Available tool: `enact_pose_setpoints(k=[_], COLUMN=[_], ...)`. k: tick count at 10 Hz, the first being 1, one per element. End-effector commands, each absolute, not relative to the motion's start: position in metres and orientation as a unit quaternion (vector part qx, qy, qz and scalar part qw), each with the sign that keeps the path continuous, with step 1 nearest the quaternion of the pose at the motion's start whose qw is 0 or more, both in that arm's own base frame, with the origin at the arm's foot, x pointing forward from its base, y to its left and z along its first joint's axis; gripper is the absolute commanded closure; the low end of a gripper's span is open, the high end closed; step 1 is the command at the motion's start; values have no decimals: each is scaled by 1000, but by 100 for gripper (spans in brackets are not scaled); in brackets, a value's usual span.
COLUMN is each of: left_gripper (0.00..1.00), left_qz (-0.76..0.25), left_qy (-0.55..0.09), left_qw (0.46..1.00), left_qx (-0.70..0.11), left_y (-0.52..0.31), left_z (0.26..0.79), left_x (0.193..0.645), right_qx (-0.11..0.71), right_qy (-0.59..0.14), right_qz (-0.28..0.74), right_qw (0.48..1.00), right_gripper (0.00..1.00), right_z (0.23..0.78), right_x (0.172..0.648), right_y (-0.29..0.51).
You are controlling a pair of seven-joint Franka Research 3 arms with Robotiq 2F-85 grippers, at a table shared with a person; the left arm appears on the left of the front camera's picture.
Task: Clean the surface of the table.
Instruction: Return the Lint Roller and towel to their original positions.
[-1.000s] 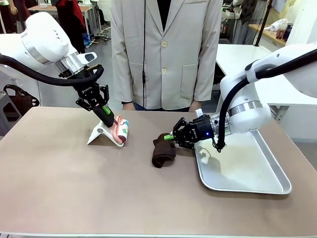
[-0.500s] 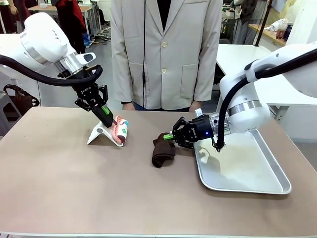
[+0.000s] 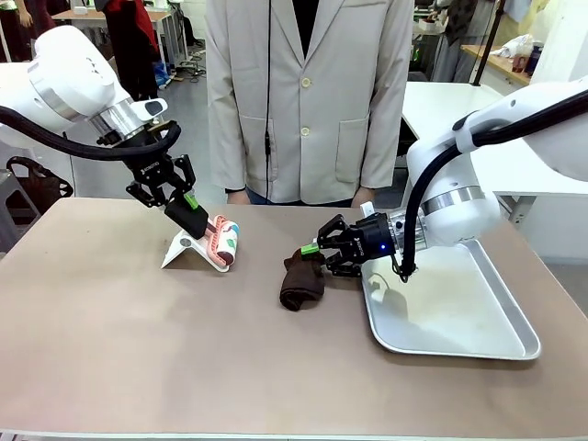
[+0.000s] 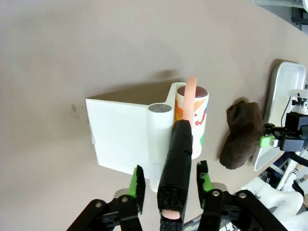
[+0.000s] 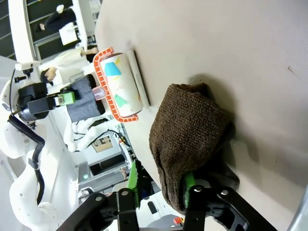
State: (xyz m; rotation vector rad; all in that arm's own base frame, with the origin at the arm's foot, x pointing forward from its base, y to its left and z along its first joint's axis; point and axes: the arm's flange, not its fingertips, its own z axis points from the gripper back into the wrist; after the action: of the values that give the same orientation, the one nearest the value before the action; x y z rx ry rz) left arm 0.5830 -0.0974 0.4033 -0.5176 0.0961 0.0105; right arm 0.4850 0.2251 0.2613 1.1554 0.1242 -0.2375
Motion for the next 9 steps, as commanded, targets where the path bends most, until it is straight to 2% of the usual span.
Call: enact_pose_setpoints(k=[1,2,3,6,9], left_gripper=[0,0,0,0,0], left_qz=[3,4,6,-4,-33], left_qy=[49,48,44,28,23], left_qw=[967,966,966,963,955], left_qx=[-251,-252,-254,-268,-294], left_y=[-96,-96,-94,-86,-74], left_z=[404,404,405,413,421], left_x=[579,579,578,566,540], right_qx=[540,539,537,522,436], right_qy=[69,70,69,58,55], right_qz=[-118,-118,-117,-106,-91], right_qw=[830,831,832,844,893], right_gripper=[0,8,0,0,0], right_z=[267,267,268,284,317], right_x=[492,492,492,485,478], right_y=[230,230,231,232,235])
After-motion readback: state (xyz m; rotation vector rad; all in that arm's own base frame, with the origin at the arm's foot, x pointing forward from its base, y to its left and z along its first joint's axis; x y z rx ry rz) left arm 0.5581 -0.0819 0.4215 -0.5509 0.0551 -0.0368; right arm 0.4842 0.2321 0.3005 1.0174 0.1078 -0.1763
